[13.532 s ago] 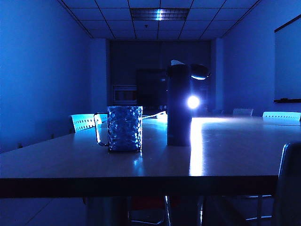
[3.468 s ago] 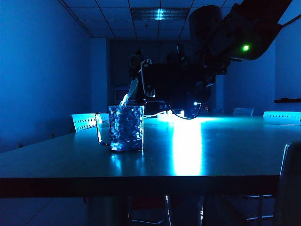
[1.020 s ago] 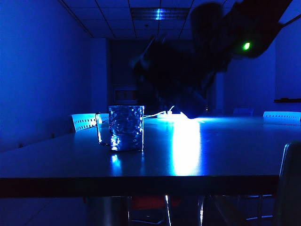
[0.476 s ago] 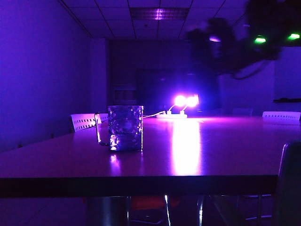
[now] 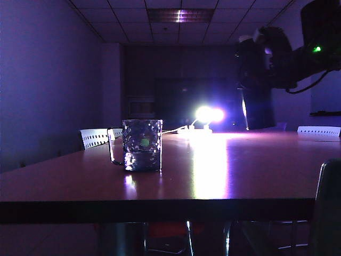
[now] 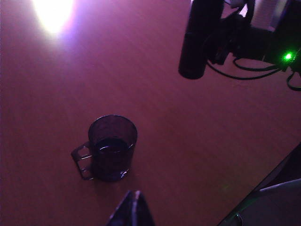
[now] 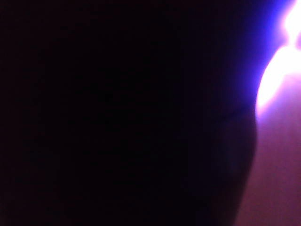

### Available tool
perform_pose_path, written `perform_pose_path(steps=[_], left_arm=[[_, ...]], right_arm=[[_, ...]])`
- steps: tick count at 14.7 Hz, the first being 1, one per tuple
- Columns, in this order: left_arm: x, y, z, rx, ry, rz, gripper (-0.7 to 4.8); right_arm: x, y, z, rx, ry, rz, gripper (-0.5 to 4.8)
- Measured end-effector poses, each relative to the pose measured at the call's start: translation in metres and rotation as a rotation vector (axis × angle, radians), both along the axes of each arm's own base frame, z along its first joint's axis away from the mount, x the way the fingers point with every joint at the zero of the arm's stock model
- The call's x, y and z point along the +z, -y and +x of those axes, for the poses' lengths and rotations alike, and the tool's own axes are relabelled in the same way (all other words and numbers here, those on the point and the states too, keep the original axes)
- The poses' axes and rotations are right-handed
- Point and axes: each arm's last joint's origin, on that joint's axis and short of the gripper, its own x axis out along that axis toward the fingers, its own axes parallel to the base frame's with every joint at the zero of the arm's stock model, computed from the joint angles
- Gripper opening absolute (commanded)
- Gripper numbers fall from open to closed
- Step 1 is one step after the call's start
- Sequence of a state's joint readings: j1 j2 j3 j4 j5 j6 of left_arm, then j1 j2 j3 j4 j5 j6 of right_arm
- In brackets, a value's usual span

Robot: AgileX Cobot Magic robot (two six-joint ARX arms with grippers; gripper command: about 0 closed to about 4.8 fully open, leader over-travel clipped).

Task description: Pick up the black thermos cup, pour some water from it into the cup, and then put the thermos cup back on the table.

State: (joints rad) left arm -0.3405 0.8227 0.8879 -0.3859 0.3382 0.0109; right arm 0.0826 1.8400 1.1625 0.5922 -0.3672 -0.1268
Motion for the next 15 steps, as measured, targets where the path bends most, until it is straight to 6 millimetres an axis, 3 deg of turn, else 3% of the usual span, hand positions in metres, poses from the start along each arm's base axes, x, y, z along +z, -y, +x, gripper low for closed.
perform_pose_path(steps=[5, 9, 11, 12, 15], left_arm=[[0.000, 0.000, 0.000, 0.000, 0.000, 0.000, -0.06], [0.000, 0.000, 0.000, 0.000, 0.000, 0.000, -0.06], [0.000, 0.000, 0.000, 0.000, -0.001, 0.000, -0.06], [0.000, 0.000, 0.000, 0.000, -0.001, 0.000, -0.06], [0.000, 0.000, 0.000, 0.000, -0.001, 0.000, -0.06]], right_arm=[[-0.008, -0.012, 0.004, -0.019, 0.013, 0.008, 1.07], [-0.065, -0.013, 0.024, -0.032, 0.003, 0.058, 1.07], [-0.080, -0.013, 0.028, -0.036, 0.017, 0.146, 1.08], [-0.081, -0.013, 0.029, -0.036, 0.028, 0.168, 1.29], [-0.091, -0.013, 0.031, -0.035, 0.025, 0.176, 2.59]])
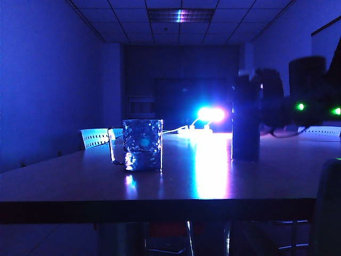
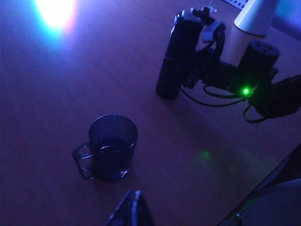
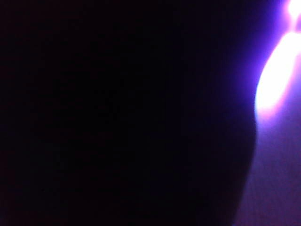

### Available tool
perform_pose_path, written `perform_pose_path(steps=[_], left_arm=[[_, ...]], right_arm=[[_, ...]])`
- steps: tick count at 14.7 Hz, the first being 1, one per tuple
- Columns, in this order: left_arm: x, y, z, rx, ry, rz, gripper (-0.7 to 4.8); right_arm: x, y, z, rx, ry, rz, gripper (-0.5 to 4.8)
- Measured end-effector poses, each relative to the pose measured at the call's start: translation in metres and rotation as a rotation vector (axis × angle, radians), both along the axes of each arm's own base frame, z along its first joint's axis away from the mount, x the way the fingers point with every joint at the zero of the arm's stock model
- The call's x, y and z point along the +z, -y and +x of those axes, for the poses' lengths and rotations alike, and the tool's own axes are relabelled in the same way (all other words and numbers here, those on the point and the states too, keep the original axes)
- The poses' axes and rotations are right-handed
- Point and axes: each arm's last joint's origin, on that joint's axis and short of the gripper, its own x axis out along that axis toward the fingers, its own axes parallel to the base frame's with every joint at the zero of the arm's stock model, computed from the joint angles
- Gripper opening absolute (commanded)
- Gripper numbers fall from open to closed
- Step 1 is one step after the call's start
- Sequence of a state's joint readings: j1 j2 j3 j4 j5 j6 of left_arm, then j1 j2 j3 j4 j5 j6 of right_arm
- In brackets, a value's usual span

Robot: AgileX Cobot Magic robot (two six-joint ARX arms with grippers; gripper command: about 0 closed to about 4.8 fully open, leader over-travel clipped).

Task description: Pick up the black thermos cup, pour some water from it into the cup, and then put the thermos cup back on the table.

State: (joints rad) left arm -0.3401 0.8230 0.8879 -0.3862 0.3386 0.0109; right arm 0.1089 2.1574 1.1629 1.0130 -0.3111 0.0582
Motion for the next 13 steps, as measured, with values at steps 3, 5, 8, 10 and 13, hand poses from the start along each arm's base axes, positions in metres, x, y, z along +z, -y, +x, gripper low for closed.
perform_pose_path(steps=[3, 5, 8, 10, 13], left_arm=[[0.000, 0.000, 0.000, 0.000, 0.000, 0.000, -0.06], [0.000, 0.000, 0.000, 0.000, 0.000, 0.000, -0.06], [0.000, 0.000, 0.000, 0.000, 0.000, 0.000, -0.06], [0.000, 0.000, 0.000, 0.000, 0.000, 0.000, -0.06], [0.000, 0.000, 0.000, 0.000, 0.000, 0.000, -0.06]], right_arm=[[0.000, 0.000, 0.000, 0.000, 0.001, -0.008, 4.79], [0.005, 0.000, 0.001, 0.006, 0.026, 0.000, 4.79], [0.018, -0.001, -0.001, 0.055, 0.058, 0.001, 4.79], [0.024, 0.000, -0.004, 0.057, 0.020, -0.005, 4.79], [0.045, 0.007, -0.011, 0.078, -0.050, -0.054, 4.79]])
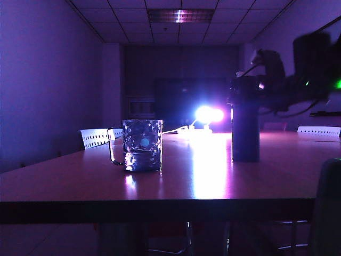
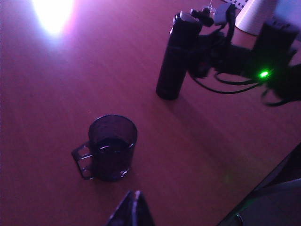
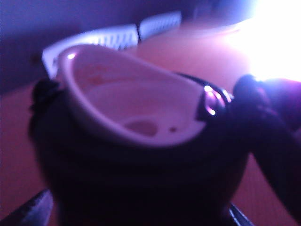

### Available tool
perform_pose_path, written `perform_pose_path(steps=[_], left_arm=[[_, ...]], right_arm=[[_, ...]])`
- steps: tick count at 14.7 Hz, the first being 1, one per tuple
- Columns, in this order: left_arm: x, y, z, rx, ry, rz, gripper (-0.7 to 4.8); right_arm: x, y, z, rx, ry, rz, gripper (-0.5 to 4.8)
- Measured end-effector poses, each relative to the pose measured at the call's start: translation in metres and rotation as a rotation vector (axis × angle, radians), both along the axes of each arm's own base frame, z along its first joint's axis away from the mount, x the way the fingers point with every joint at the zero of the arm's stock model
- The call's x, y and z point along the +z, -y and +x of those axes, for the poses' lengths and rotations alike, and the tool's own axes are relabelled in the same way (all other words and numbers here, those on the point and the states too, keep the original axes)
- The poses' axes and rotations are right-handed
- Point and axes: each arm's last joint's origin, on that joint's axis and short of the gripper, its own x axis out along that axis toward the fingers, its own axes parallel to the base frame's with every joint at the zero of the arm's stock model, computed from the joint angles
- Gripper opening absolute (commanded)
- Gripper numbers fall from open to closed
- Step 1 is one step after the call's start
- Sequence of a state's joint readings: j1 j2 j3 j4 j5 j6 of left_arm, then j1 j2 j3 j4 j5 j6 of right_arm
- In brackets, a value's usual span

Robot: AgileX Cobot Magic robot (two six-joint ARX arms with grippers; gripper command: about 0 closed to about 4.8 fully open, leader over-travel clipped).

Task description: Pick up the black thermos cup, pour some water from it into the cup, and then put the thermos cup back on the table.

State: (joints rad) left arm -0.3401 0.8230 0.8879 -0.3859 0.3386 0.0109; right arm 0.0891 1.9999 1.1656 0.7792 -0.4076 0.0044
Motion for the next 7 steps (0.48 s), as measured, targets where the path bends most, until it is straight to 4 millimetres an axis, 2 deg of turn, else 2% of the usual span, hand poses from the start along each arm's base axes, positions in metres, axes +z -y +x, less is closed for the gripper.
perform_pose_path(steps=[4, 7], left_arm=[[0.001, 0.000, 0.000, 0.000, 0.006, -0.002, -0.06], [0.001, 0.000, 0.000, -0.006, 0.004, -0.008, -0.06]], right_arm=[[0.018, 0.002, -0.011, 0.016, -0.069, -0.060, 4.79], [0.012, 0.002, -0.014, 0.019, -0.158, -0.083, 4.79]])
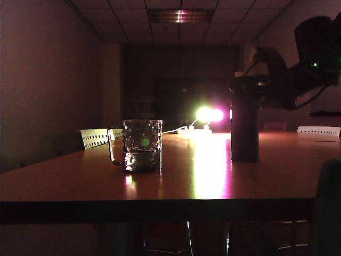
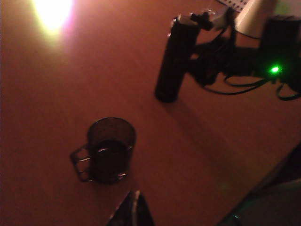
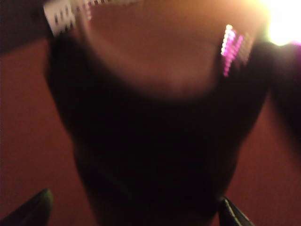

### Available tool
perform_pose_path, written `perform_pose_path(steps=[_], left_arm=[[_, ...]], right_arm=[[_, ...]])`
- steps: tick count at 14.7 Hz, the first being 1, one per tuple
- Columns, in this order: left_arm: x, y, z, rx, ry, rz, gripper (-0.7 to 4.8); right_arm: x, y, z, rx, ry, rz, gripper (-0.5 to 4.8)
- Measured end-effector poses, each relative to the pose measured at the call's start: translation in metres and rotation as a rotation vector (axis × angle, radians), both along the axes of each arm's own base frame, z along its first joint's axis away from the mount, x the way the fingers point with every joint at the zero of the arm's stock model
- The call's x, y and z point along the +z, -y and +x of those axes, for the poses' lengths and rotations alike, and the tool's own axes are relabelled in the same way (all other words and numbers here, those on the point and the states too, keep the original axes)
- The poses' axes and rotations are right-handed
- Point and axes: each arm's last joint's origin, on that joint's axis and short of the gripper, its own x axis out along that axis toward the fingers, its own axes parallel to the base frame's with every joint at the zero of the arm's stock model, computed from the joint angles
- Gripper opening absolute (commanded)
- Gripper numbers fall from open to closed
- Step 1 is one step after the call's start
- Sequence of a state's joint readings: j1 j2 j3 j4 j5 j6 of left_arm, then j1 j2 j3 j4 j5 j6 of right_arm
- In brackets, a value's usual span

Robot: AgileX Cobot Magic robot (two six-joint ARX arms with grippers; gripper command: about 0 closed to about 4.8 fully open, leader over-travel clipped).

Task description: Pick up the black thermos cup, pour some water from it into the cup, and then put the thermos cup back on the table.

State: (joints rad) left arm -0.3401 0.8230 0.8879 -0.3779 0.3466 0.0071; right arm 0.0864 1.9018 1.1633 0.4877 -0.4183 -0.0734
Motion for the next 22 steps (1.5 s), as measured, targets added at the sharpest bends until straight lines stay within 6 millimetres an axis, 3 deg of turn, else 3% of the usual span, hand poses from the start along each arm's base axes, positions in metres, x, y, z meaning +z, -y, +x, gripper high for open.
perform_pose_path(steps=[4, 8, 9, 10, 14, 16, 17, 18, 20, 22], left_arm=[[0.000, 0.000, 0.000, -0.016, -0.001, -0.005, -0.06], [0.000, 0.000, -0.001, -0.019, -0.001, -0.006, -0.06], [0.000, 0.000, -0.001, -0.018, -0.001, -0.006, -0.06], [0.000, 0.001, -0.001, -0.030, 0.000, -0.007, -0.06], [0.001, 0.001, -0.002, -0.046, 0.008, -0.003, -0.06], [0.004, -0.001, -0.008, -0.035, 0.031, -0.011, -0.06], [0.009, -0.005, -0.015, 0.000, 0.061, -0.016, -0.06], [0.014, -0.010, -0.022, 0.085, 0.106, -0.006, -0.06], [0.021, -0.021, -0.037, 0.244, 0.193, 0.012, -0.06], [0.006, -0.025, -0.049, 0.267, 0.218, 0.017, -0.06]], right_arm=[[-0.005, 0.006, -0.005, -0.027, -0.117, -0.021, 4.79], [0.024, 0.028, -0.021, -0.069, -0.132, -0.048, 4.79], [0.033, 0.031, -0.029, -0.064, -0.154, -0.045, 3.17], [0.046, 0.031, -0.040, -0.065, -0.183, -0.044, -0.27], [0.116, 0.031, -0.109, -0.091, -0.214, 0.003, -0.09], [0.152, 0.032, -0.145, -0.125, -0.084, 0.023, -0.09], [0.158, 0.028, -0.169, -0.173, -0.010, 0.013, -0.09], [0.155, 0.022, -0.190, -0.208, 0.061, 0.008, -0.09], [0.129, 0.015, -0.222, -0.266, 0.192, 0.056, -0.09], [0.113, 0.011, -0.241, -0.289, 0.259, 0.108, -0.09]])
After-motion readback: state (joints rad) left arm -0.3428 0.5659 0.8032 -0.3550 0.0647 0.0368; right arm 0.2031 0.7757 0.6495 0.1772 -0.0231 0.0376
